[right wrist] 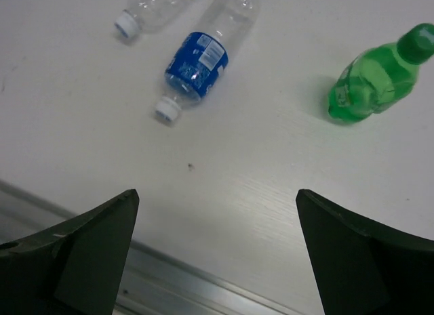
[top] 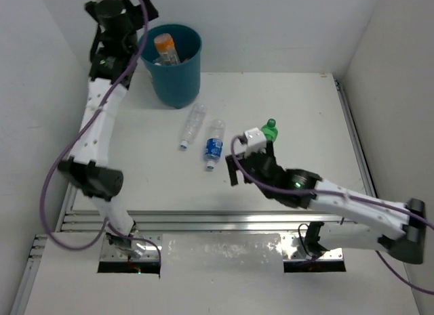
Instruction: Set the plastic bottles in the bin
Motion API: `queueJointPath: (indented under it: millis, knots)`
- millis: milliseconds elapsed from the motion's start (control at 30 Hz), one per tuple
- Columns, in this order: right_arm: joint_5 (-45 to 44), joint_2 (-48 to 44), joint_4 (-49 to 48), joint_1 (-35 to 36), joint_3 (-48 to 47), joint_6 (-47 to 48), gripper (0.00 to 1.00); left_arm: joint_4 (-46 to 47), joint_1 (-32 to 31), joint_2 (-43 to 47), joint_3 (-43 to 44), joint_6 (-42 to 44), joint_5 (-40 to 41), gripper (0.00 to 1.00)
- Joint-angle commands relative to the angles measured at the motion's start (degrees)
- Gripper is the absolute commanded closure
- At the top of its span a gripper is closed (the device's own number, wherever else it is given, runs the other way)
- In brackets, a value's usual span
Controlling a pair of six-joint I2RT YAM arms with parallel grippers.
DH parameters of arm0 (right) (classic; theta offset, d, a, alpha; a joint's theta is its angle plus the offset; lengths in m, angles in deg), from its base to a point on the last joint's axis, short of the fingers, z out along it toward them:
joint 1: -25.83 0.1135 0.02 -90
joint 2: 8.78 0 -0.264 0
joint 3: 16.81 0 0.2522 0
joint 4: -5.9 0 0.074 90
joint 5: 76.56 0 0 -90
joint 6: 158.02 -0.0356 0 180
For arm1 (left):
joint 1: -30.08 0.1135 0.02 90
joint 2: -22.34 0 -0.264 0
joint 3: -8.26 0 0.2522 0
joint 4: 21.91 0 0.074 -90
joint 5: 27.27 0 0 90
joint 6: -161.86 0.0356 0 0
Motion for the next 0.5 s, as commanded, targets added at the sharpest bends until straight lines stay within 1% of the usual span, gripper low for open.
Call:
queueJointPath:
  millis: [0, 33, 67, 100, 133, 167, 200, 233, 267, 300, 333, 367, 400, 433, 467]
  knots:
    - [11.28, 13.47, -0.11, -10.46, -9.43, -8.96, 0.01, -0.45, 0.92, 11.76, -4.61, 3.13, 5.59, 0.00]
    - [17.42, 16.23, -1.41, -12.93, -11.71, -9.69, 0.01, -0.88, 1.19, 12.29, -5.14, 3.67, 7.34, 0.00]
    - [19.31, 18.78, -3.16, -15.65, -12.69, -9.35, 0.01, -1.58, 1.71, 11.95, -4.45, 4.02, 7.54, 0.00]
    - [20.72, 24.37, -4.75, -16.64, -13.74, -8.30, 0.01, -4.11, 2.07, 11.42, -3.49, 4.38, 7.28, 0.00]
    - [22.04, 27.65, -5.72, -17.78, -17.93, -8.12, 0.01, -6.40, 2.33, 10.64, -2.17, 3.94, 6.75, 0.00]
    - [23.27, 30.99, -5.30, -19.97, -20.93, -8.03, 0.01, -9.12, 2.33, 9.24, 1.06, 3.33, 5.62, 0.00]
    - [23.72, 34.15, -4.33, -20.86, -23.83, -7.94, 0.01, -13.93, 2.16, 9.22, 1.88, 1.76, 4.82, 0.00]
    - [23.64, 39.93, -2.06, -21.48, -29.69, -8.11, 0.01, -14.68, 1.90, 10.00, 1.36, 1.22, 4.38, 0.01]
    - [23.37, 42.51, -1.26, -22.53, -32.71, -8.29, 0.01, -15.29, 1.89, 13.23, -1.86, 0.17, 3.59, 0.00]
    - [23.63, 47.84, 0.58, -22.80, -38.22, -8.29, 0.01, -15.47, 2.15, 15.44, -4.77, -2.45, 2.28, 0.00]
    - [24.24, 50.59, 2.08, -23.50, -41.15, -8.47, 0.01, -15.13, 2.24, 20.94, -11.67, -3.52, 0.00, 0.00]
    - [24.77, 53.41, 3.40, -23.68, -44.22, -8.82, 0.01, -15.04, 2.24, 24.13, -15.48, -4.57, -1.41, 0.00]
    - [25.04, 58.92, 6.28, -23.59, -49.91, -9.17, 0.01, -13.12, 2.16, 30.95, -24.91, -6.24, -5.08, 0.00]
    - [25.13, 61.58, 7.88, -23.59, -52.40, -9.35, 0.01, -11.19, 2.16, 34.41, -25.01, -7.04, -7.29, 0.00]
    - [24.35, 64.13, 10.33, -23.68, -55.12, -10.39, 0.01, -8.99, 2.16, 38.01, -35.62, -7.57, -8.88, 0.01]
